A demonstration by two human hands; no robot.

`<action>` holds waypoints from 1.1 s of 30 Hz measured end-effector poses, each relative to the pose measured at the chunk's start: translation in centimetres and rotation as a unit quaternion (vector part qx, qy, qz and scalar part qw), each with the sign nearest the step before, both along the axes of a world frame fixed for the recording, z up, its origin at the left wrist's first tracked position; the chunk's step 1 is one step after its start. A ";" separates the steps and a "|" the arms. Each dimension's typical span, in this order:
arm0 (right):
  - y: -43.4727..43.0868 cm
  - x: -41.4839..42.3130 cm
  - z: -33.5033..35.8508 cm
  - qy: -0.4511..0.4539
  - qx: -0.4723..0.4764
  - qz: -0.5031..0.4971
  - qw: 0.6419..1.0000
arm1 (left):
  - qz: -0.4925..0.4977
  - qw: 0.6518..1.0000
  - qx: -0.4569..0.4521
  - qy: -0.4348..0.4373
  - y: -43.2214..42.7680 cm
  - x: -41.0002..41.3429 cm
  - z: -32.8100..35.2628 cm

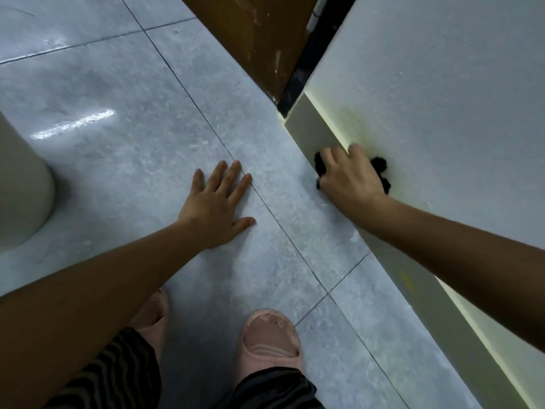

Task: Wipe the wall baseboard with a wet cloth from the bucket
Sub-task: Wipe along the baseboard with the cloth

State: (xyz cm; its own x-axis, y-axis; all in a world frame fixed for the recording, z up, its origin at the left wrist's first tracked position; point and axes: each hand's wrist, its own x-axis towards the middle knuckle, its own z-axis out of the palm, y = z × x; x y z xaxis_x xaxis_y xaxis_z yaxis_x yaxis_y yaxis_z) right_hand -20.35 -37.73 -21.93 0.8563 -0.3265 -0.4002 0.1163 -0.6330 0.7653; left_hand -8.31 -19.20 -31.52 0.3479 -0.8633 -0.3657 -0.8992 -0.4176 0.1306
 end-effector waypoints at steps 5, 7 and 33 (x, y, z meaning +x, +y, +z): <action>-0.9 6.9 0.2 -0.102 0.036 -0.022 0.994 | 0.002 1.000 0.003 -0.006 0.0 0.0 0.1; -1.1 7.2 -0.5 -0.107 0.035 -0.009 0.994 | -0.001 1.000 0.007 -0.009 -0.1 -0.1 0.1; 1.6 -7.3 -2.0 -0.068 0.070 -0.026 0.995 | -0.087 0.995 0.049 0.030 -1.2 -7.9 1.0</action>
